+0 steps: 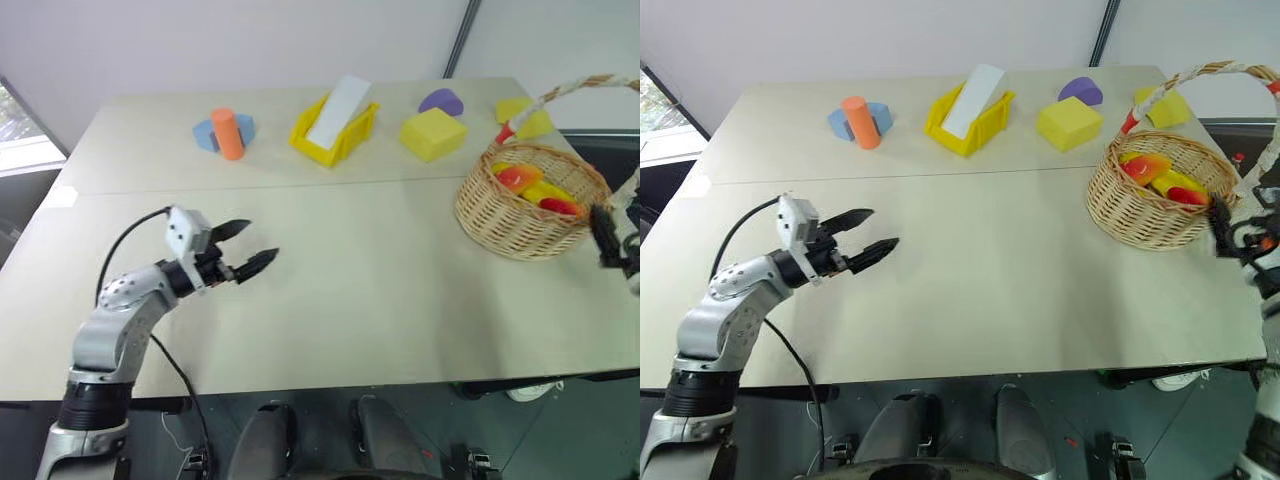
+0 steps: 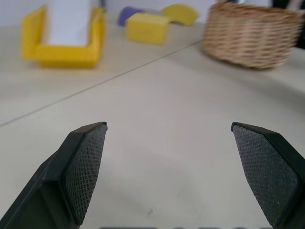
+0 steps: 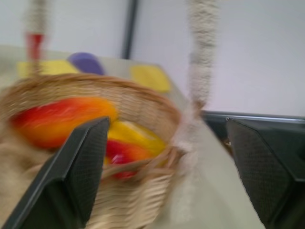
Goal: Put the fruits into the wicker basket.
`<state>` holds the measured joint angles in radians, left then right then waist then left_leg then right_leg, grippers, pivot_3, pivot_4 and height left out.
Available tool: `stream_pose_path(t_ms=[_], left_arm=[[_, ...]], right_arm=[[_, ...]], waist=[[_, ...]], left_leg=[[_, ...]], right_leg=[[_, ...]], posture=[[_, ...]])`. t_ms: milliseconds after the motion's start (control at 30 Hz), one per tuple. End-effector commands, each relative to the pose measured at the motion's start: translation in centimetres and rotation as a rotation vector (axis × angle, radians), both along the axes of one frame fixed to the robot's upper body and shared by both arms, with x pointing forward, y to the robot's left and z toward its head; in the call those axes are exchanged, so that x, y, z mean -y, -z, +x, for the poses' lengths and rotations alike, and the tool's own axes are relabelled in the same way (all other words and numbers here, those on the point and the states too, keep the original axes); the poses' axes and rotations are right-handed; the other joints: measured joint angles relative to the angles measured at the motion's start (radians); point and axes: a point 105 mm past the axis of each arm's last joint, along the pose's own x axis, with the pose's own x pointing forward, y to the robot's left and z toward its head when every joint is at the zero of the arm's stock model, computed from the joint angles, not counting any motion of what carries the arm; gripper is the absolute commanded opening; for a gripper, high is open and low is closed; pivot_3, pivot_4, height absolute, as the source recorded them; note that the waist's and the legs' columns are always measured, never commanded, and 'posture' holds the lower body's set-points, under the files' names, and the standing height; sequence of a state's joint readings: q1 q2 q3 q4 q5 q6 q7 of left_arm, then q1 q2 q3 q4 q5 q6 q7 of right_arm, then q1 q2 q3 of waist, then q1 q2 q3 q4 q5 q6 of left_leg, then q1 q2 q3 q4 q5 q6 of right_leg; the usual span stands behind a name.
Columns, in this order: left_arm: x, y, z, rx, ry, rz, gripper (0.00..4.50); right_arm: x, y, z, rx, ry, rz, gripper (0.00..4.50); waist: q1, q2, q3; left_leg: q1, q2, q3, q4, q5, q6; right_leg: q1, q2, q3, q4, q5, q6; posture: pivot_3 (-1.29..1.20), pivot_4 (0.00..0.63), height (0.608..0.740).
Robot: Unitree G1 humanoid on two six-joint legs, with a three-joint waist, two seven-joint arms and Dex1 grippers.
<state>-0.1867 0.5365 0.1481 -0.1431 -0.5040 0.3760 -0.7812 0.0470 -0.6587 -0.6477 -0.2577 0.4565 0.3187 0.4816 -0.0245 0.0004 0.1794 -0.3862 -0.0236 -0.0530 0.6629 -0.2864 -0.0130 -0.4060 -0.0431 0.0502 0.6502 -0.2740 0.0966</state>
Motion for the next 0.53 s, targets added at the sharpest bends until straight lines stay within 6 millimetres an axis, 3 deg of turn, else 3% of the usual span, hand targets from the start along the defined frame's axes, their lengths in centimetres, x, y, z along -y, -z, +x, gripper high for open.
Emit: stream_pose_path(t_ms=[33,100,200,533], left_arm=[[-2.3,0.4,0.1,0.009,-0.099,0.021,4.5],[-3.2,1.0,0.0,-0.005,-0.148,0.032,4.5],[-4.0,1.5,-0.2,-0.013,-0.197,0.047,4.5],[-5.2,1.7,-1.4,-0.015,-0.268,0.055,4.5]], right_arm=[[-6.5,-0.3,0.2,-0.02,-0.318,-0.086,4.02],[-8.8,0.9,0.5,-0.072,-0.425,-0.074,4.02],[-10.1,3.0,1.0,-0.144,-0.488,-0.096,4.02],[-11.1,5.6,2.8,-0.186,-0.55,-0.061,4.02]], waist=[[-0.001,0.0,0.0],[0.002,0.0,0.0],[0.012,-0.001,0.0],[0.013,-0.001,0.0]], left_leg=[[0.001,0.0,0.0,0.0,0.0,0.0],[0.002,0.0,0.0,0.0,0.0,0.0],[0.001,0.0,-0.001,0.0,0.0,0.0],[-0.003,-0.001,-0.003,0.0,0.0,0.0]], right_leg=[[0.001,0.0,0.0,0.0,0.0,0.0],[0.002,0.0,0.0,0.0,0.0,0.0],[0.001,-0.001,0.0,-0.001,0.0,0.0],[0.0,-0.004,-0.002,-0.003,0.0,0.0]], posture=[[0.0,0.15,0.74],[0.0,0.15,0.74],[0.0,0.15,0.74],[0.0,0.15,0.74]])
